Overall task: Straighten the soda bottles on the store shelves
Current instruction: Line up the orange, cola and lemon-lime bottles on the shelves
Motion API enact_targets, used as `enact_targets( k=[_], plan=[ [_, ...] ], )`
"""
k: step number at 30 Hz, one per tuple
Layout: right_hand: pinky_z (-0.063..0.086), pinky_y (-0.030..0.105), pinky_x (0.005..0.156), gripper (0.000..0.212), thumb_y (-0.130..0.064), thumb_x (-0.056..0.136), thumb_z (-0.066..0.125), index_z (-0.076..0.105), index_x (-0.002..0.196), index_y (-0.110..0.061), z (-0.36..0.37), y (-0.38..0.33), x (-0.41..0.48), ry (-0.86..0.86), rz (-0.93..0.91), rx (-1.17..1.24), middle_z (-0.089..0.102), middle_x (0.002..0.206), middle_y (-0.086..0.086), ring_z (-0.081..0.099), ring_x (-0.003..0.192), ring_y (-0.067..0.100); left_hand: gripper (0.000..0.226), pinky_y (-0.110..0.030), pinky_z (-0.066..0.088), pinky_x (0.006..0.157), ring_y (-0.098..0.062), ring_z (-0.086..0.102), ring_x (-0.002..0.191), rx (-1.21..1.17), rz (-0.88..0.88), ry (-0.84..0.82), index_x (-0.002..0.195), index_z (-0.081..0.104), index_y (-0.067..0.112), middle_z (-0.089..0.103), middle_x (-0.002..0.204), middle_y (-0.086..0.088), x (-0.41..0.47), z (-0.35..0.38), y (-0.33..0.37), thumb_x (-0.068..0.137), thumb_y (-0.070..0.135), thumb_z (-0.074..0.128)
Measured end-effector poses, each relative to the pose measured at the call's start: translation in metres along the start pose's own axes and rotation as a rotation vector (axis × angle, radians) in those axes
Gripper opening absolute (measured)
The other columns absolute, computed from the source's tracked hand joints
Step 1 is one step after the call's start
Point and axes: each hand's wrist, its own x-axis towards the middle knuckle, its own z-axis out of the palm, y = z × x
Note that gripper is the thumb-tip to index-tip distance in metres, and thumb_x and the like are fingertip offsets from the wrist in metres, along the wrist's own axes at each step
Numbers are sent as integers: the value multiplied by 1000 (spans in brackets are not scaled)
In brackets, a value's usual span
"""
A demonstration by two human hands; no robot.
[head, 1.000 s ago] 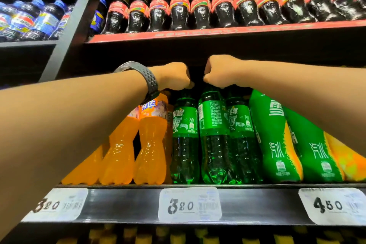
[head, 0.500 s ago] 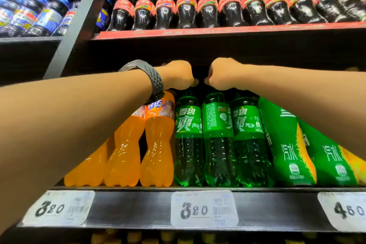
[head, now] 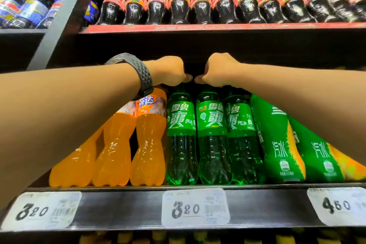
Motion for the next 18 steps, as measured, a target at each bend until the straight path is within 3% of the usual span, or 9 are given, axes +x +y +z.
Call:
enact_targets(
  k=[4,7,10,12,18],
  plan=[
    [41,21,49,33,-39,87,63,68,98,-9,-10,0,-3,-71,-5,59,62,63,2,62,59,16,39,-32,46,74,-26,60,93,-26,12,19,108,66,5,65,103,-11,-3,0,-3,93,41,56],
    [44,19,52,24,-28,89,62,70,106,-12,-17,4,-9,-121,-41,95,65,71,1,65,64,16,37,-37,49,88,-26,59,103,-47,54,35,115,66,9,65,112,-10,-6,2,-5,93,37,57],
    [46,23,66,27,-37,87,63,73,103,-18,-12,5,-13,-12,-81,-64,69,74,3,66,82,19,34,-35,48,90,-25,59,105,-44,93,39,115,67,13,66,114,-8,-8,3,-8,91,35,57],
    [49,27,74,31,-40,84,67,74,102,-17,-5,4,-11,61,-75,-61,71,87,7,64,92,22,34,-36,49,91,-25,59,105,-33,109,40,114,68,15,66,115,-7,-9,4,-11,90,36,57],
    [45,26,71,36,-47,84,65,74,101,-17,5,8,-6,114,-98,-63,69,97,7,61,95,23,40,-35,49,90,-24,58,106,-14,118,86,118,65,18,66,116,-6,-9,12,-16,90,44,55]
  ],
)
